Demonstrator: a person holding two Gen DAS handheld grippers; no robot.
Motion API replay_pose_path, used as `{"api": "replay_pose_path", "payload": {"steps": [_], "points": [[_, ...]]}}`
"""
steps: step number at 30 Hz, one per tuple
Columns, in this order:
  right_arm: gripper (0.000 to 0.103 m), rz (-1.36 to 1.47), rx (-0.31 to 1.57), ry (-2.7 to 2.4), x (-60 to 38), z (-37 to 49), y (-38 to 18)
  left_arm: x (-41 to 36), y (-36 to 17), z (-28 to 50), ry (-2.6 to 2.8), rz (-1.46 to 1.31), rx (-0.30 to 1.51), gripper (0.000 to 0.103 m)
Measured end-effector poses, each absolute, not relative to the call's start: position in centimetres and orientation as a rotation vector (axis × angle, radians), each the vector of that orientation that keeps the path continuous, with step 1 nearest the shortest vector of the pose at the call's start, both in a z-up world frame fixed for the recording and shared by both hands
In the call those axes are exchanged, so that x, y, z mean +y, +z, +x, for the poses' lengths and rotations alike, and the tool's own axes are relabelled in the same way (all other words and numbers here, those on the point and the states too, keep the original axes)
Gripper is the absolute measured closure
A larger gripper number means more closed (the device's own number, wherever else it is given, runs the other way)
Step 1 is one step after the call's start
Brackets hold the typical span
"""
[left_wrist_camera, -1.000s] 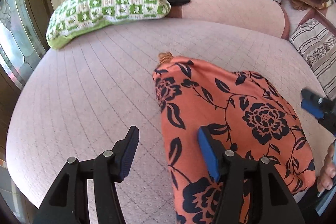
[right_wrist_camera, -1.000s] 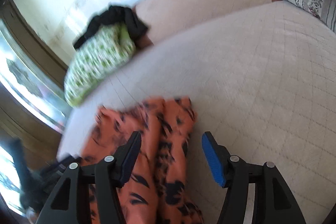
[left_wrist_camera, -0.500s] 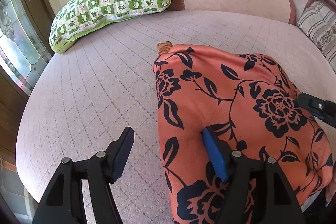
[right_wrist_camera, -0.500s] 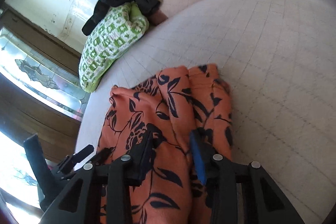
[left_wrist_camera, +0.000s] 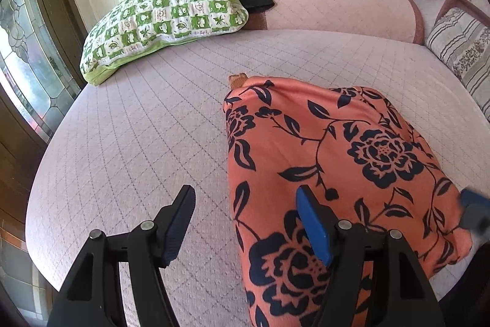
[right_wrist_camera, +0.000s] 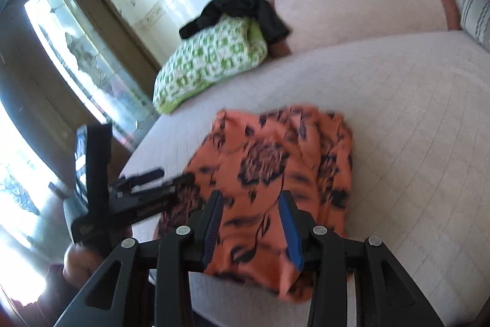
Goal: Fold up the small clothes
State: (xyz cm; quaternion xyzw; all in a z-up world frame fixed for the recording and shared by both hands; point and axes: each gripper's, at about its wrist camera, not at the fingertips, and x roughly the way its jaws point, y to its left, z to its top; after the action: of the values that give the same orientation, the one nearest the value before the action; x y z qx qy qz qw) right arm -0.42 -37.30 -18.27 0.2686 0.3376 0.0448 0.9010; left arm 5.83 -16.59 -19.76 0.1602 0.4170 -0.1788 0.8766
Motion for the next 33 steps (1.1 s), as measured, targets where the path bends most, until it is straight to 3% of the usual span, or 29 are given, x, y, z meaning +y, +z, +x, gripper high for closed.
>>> {"api": "replay_pose_path", "payload": {"steps": [5, 19, 24, 33], "points": [[0.063, 0.647, 0.903, 0.100, -37.2, 1.6, -23.0, -16.2, -20.4, 5.2, -0.372, 0.336, 0.887, 0.034], [0.062, 0.650, 0.892, 0.130, -37.4, 1.6, -23.2, -16.4, -21.2, 4.3, -0.341, 0.365, 0.858, 0.033], [0.062, 0.653, 0.890, 0.129, -37.4, 1.5, -23.2, -16.3, -21.5, 4.2, -0.319, 0.369, 0.848, 0.025], [0.062, 0.658, 0.885, 0.131, -37.5, 1.3, -23.2, -16.1, -21.8, 4.2, -0.309, 0.363, 0.832, 0.019]]}}
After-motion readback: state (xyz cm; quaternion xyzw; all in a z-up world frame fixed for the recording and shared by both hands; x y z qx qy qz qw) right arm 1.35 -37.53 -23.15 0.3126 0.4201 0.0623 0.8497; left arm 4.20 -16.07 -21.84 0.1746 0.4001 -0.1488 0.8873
